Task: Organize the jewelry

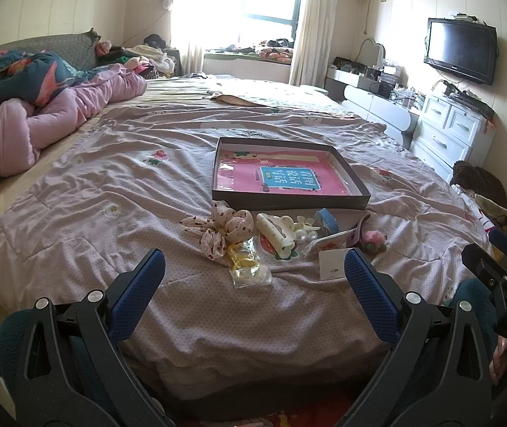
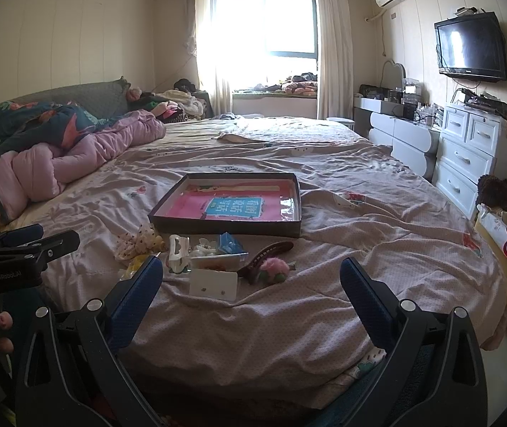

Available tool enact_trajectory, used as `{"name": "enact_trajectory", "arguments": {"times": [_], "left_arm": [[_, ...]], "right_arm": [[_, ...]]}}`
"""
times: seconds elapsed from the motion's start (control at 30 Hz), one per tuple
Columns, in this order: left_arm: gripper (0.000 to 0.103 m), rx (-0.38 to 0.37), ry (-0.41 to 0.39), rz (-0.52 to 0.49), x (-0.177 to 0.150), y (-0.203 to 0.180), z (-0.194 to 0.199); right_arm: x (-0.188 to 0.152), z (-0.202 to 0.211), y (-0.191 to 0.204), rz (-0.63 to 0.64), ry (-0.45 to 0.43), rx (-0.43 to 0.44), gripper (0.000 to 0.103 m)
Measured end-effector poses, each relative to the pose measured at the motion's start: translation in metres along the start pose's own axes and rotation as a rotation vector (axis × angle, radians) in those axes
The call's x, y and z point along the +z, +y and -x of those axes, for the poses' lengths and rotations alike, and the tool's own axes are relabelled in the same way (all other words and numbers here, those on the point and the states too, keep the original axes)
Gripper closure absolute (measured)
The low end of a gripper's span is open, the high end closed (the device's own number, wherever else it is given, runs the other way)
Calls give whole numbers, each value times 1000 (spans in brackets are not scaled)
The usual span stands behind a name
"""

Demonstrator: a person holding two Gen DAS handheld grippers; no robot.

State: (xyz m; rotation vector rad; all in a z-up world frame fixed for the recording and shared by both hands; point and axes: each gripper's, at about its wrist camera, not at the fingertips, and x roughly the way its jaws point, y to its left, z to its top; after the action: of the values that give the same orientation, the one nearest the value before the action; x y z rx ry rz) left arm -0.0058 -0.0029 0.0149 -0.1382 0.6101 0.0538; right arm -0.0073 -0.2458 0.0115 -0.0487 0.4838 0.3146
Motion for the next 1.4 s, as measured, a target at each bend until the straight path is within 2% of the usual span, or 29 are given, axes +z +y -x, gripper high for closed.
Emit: {"name": "enact_trajectory", "arguments": {"times": [0.43, 0.67, 1.17, 1.4], "left_arm": [[10, 1, -2, 0, -1, -1, 0], [10, -14, 5, 27, 0, 7, -7], [10, 23, 37, 120, 6, 60, -43], [10, -18, 95, 109, 8, 68, -71]], "right_arm": [[6, 1, 8, 16, 2, 7, 6], [9, -11, 11, 28, 17, 18, 6], [16, -89, 13, 15, 139, 68, 6], [21, -132, 0, -17, 208, 60, 6]]}}
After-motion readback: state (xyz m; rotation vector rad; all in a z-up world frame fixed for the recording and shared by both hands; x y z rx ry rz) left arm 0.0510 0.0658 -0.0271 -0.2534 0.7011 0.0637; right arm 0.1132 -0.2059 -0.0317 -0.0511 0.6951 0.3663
